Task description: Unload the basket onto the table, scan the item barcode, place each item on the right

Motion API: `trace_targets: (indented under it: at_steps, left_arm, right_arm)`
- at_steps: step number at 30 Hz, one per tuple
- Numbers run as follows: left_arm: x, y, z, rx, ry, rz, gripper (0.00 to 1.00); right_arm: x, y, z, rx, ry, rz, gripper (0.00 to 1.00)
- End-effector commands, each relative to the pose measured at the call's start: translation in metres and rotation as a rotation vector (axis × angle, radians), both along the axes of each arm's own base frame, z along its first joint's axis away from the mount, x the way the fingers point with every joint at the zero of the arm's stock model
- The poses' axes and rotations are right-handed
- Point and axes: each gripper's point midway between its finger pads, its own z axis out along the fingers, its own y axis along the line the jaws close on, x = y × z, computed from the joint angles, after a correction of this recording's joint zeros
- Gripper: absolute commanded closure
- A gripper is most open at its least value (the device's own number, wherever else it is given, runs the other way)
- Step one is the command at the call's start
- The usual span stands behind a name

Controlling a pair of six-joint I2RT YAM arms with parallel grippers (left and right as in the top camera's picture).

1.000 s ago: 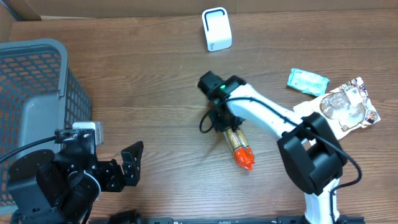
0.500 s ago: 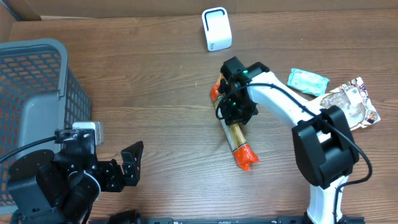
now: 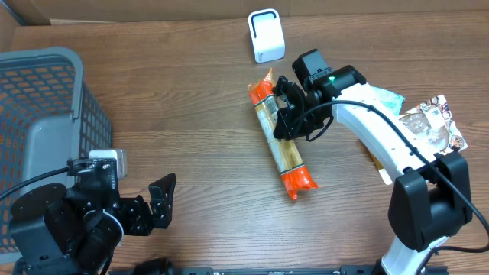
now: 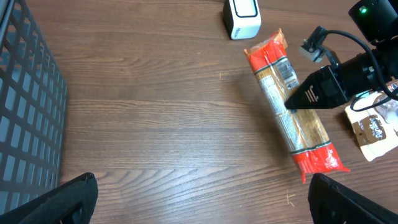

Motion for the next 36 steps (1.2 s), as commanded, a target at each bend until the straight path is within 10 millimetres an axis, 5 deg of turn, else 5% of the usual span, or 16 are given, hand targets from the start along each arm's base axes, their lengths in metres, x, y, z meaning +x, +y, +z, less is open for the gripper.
trace_targets:
  at_steps: [1,14,16,19,22,29,36]
  left_arm:
    - [0.000,0.001,0.004,0.017,-0.016,-0.003,0.00]
    - [0.000,0.001,0.004,0.017,-0.016,-0.003,0.00]
    - [0.000,0.001,0.004,0.017,-0.016,-0.003,0.00]
    - [0.000,0.001,0.004,0.017,-0.016,-0.003,0.00]
    - [0.000,0.001,0.004,0.017,-0.016,-0.003,0.01]
    - [0.000,0.001,0.004,0.017,-0.016,-0.003,0.01]
    - [0.000,0.001,0.004,0.017,-0.016,-0.003,0.01]
  right_arm:
    - [0.009,-0.012,0.005,-0.113,-0.083,-0.051,0.96]
    - [0.007,-0.037,-0.026,-0.626,-0.341,-0.191,0.96]
    - [0.001,-0.031,-0.033,-0.655,-0.349,-0.153,0.89]
    - [-0.010,-0.023,-0.043,-0.668,-0.322,-0.109,0.59]
    - [-0.025,-0.020,-0.049,-0.634,-0.237,-0.079,0.44]
    - [-0.057,-0.022,-0.063,-0.504,0.003,-0.011,0.33]
    - [-0.072,-0.021,-0.067,-0.486,0.062,0.020,0.26]
